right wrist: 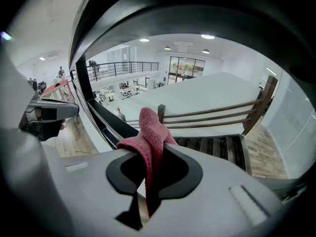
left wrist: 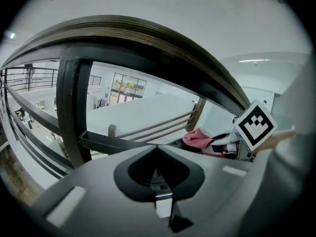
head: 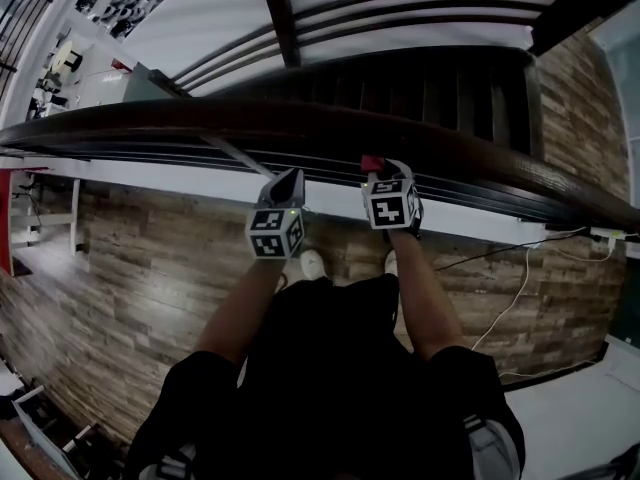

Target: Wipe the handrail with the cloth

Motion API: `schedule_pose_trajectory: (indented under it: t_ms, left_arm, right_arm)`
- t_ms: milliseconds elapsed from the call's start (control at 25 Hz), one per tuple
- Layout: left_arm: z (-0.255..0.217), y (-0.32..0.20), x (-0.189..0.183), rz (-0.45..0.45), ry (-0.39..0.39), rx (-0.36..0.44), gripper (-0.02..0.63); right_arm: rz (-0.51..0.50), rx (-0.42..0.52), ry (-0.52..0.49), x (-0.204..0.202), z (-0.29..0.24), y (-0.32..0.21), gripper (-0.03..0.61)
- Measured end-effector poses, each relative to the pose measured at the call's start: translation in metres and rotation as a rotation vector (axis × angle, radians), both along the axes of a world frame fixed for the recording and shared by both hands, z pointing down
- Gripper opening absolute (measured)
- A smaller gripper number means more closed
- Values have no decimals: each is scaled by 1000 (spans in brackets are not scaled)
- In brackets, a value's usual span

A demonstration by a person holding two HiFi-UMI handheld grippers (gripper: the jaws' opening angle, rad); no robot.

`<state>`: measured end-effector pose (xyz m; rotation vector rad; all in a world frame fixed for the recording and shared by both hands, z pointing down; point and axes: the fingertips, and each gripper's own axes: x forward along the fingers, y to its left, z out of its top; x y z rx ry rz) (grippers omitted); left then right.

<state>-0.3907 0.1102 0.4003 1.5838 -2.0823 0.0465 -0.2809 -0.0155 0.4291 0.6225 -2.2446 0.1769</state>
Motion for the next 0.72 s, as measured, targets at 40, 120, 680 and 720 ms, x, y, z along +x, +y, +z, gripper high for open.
schedule_pose_trajectory:
  t_ms: [40,120,680,720]
  left_arm:
    - [-1,1,-2,-1,1,1,0]
    - [0,4,-7,-5,1,2,0]
    - [7,34,-46,-80,-3,-17,-1]
    - [6,37,-49,-85,-6,-20,0]
  right_arm:
    - [-3,-1,-1,-3,-1,2,43]
    - [-10,-1,-4,-10,-2,5,43]
    - [-112,-3,-3,-66,-1,42,43]
    - [-116,-3,-2,-70,0,44,43]
